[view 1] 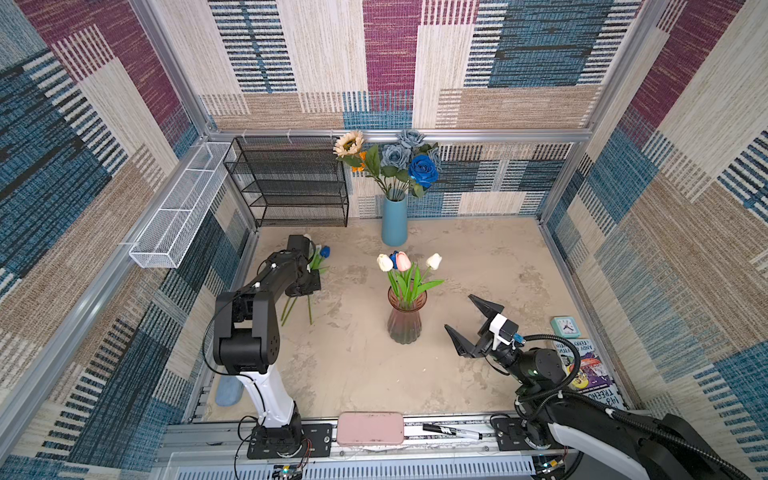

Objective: Arrange the flowers into the vase
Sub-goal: 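Lift the yellow-white tulip upright and carry it over the pink vase with the left gripper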

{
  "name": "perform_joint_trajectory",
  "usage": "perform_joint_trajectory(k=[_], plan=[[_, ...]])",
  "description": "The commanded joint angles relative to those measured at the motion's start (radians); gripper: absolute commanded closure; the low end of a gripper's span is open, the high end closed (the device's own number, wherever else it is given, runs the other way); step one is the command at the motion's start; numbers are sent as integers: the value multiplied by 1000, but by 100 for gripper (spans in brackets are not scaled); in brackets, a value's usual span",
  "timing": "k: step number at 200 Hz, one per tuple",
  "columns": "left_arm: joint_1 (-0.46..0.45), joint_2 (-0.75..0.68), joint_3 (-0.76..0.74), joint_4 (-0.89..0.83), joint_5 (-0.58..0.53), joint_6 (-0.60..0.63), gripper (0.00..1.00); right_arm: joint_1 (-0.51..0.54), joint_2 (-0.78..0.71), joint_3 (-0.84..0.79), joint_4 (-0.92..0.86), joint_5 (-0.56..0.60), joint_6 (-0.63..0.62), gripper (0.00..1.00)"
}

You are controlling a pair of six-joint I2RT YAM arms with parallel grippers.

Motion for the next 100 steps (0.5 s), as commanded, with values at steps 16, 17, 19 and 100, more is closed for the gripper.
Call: perform_joint_trajectory(k=[16, 17, 19, 100], plan=[[-5, -113, -71, 67, 27, -53, 100, 2, -9, 4, 16, 6, -3, 0], [-5, -116, -74, 67, 27, -54, 100, 2, -9, 3, 17, 6, -2, 0], [-6, -122, -79, 70, 28, -57, 100, 2, -9, 4, 16, 6, 0, 0], [-134, -612, -519, 591, 118, -113, 100, 2, -37, -4, 14, 34, 1, 0]])
